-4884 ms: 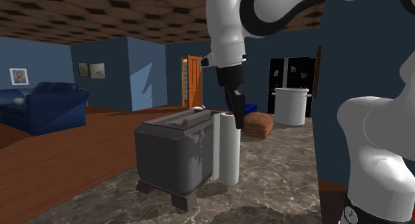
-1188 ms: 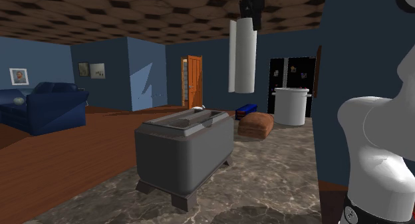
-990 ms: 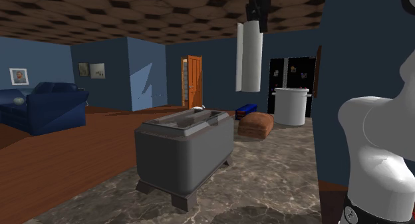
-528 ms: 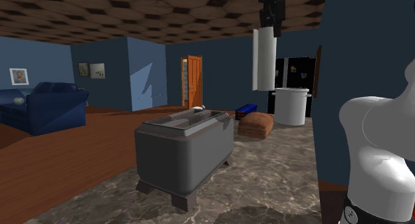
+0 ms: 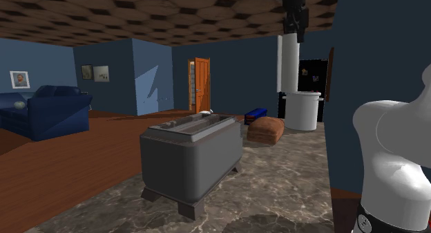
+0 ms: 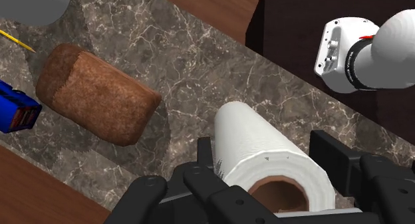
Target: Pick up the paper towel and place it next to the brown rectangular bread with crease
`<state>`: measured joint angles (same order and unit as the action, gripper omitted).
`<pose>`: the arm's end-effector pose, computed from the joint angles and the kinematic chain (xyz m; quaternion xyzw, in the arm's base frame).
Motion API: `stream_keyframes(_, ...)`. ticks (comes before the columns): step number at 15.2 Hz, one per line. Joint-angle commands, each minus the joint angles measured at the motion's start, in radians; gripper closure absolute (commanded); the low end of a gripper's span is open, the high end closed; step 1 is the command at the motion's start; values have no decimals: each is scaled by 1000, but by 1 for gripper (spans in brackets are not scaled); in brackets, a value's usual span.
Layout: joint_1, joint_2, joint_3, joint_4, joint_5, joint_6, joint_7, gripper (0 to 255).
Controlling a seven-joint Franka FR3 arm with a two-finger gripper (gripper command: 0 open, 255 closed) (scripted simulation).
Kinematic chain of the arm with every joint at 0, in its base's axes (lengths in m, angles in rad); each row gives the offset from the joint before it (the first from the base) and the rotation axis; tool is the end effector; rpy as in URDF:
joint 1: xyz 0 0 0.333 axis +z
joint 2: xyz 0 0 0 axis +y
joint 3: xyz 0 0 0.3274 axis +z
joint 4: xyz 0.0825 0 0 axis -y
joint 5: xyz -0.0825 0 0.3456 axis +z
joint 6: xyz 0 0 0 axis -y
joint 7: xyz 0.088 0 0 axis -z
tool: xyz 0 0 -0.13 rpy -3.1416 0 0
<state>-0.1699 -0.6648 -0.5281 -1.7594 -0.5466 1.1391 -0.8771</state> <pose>0.0858 -0.3091 0.7056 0.9949 0.0310 -0.0835 0.0483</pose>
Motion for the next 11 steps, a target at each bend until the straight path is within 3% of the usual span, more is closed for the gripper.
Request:
stream_keyframes(1, -2, -1, -48, 16, -32, 11, -57, 255)
stream_keyframes(11, 48, 75, -328, 192, -129, 73, -331, 255)
